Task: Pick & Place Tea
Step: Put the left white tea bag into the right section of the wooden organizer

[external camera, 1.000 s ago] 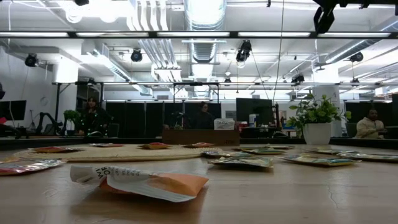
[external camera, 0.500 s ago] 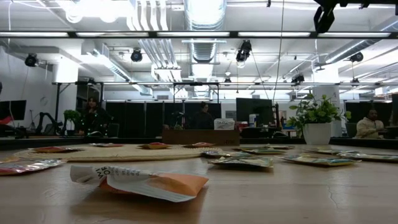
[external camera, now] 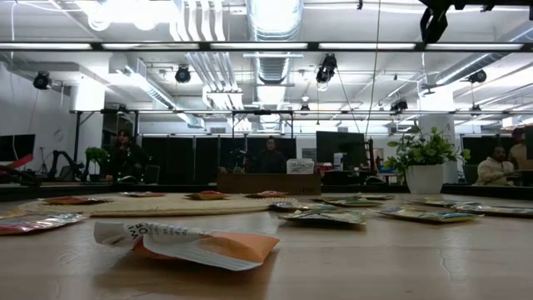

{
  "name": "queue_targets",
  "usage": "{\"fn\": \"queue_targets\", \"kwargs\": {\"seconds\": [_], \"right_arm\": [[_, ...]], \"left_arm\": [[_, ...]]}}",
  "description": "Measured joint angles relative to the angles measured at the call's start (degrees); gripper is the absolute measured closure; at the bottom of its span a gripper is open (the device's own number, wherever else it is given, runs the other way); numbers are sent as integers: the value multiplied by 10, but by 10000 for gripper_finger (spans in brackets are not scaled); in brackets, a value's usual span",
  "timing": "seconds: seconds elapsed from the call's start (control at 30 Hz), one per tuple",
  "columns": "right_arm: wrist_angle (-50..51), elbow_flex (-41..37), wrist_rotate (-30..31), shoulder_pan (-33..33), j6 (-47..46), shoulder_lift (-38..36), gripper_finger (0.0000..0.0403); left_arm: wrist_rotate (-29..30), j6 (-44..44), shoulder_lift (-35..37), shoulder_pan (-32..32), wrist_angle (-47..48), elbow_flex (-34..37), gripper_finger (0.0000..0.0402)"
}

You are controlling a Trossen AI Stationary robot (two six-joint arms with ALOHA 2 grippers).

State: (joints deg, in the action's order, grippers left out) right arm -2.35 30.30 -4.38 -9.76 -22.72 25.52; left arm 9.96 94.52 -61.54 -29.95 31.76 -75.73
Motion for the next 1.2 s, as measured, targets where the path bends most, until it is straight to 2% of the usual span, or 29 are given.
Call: {"fn": "queue_targets", "kwargs": {"seconds": [0.13, 0.2, 0.3, 0.47, 0.6, 0.8, 0.97, 1.2], "right_arm": [[0, 0, 0, 0, 1, 0, 394], [0, 0, 0, 0, 1, 0, 394], [0, 0, 0, 0, 2, 0, 394], [0, 0, 0, 0, 5, 0, 394], [0, 0, 0, 0, 5, 0, 394], [0, 0, 0, 0, 6, 1, 394], [0, 0, 0, 0, 4, 1, 394], [-2, 0, 1, 0, -22, 0, 394]], "left_arm": [[126, 80, -17, -75, 0, 0, 257], [170, 120, -27, -106, 6, 0, 257], [195, 183, -54, -138, 14, -1, 257], [204, 277, -111, -166, 15, -3, 257], [194, 345, -155, -186, 40, -16, 257], [110, 400, -211, -196, 157, -74, 257], [57, 410, -239, -195, 270, -126, 257], [17, 404, -262, -205, 354, -121, 257]]}}
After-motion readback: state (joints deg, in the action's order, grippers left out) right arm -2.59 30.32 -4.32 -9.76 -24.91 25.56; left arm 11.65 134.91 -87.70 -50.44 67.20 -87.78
